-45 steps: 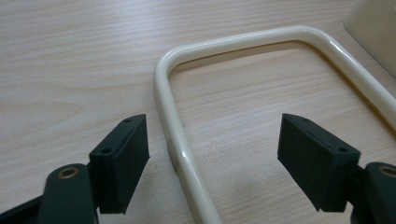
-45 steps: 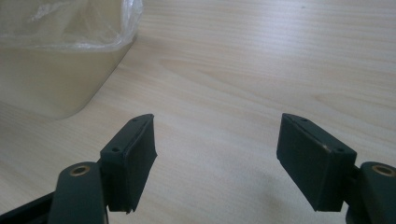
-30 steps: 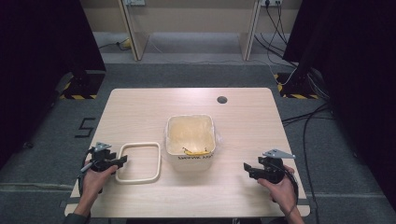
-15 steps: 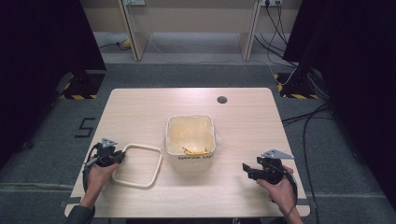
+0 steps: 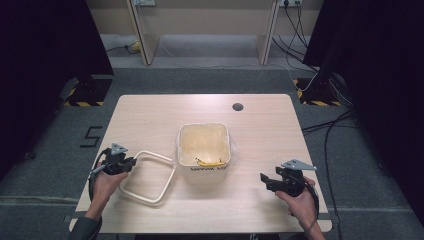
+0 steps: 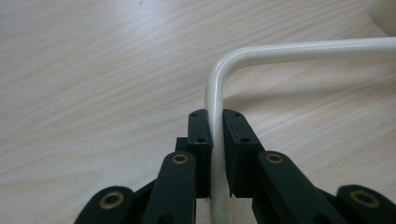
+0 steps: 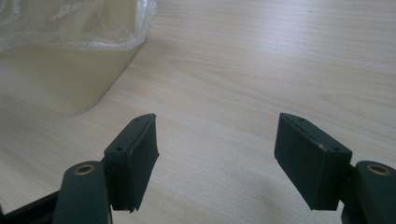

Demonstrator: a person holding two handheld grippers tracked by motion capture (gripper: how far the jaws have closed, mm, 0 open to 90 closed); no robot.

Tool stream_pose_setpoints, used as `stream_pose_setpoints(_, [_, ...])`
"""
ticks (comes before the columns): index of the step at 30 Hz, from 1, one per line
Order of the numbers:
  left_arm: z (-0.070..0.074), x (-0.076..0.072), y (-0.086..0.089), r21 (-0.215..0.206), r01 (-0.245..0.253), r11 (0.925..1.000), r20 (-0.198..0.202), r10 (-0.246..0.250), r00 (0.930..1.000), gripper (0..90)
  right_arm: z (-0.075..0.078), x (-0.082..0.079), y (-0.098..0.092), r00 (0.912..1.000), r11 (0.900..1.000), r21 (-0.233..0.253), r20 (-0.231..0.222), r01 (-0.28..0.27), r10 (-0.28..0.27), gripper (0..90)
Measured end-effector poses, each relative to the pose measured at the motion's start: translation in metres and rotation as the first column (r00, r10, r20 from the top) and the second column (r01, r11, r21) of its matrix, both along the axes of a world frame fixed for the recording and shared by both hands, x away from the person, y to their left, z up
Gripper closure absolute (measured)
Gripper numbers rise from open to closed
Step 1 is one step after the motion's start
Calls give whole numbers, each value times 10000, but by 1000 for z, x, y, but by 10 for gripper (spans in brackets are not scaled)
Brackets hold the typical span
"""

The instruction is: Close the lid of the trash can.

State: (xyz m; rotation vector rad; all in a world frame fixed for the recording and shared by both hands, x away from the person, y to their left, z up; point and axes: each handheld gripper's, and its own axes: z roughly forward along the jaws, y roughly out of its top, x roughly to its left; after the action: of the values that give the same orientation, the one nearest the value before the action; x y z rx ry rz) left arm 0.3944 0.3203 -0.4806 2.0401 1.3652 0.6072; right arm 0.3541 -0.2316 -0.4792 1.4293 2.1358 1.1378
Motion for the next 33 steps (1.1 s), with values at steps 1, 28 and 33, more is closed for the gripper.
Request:
stream_pose_setpoints(1, [3,-1,0,-43,41,10000,94,-41,9999,816,0,0,0,10000,10000,-8,16,-2,2,304])
stream_pose_setpoints(28, [112,-2,-24,-322,1783,9835,1601,-1710,9722,816,8,4,0,9997,9999,113,242,81,-84,304])
stream_pose_setpoints(33, [123,12,-58,-290,2472,9685,1649,-2393,9568,816,15,6,-1,9990,9995,304,435,83,-96,306])
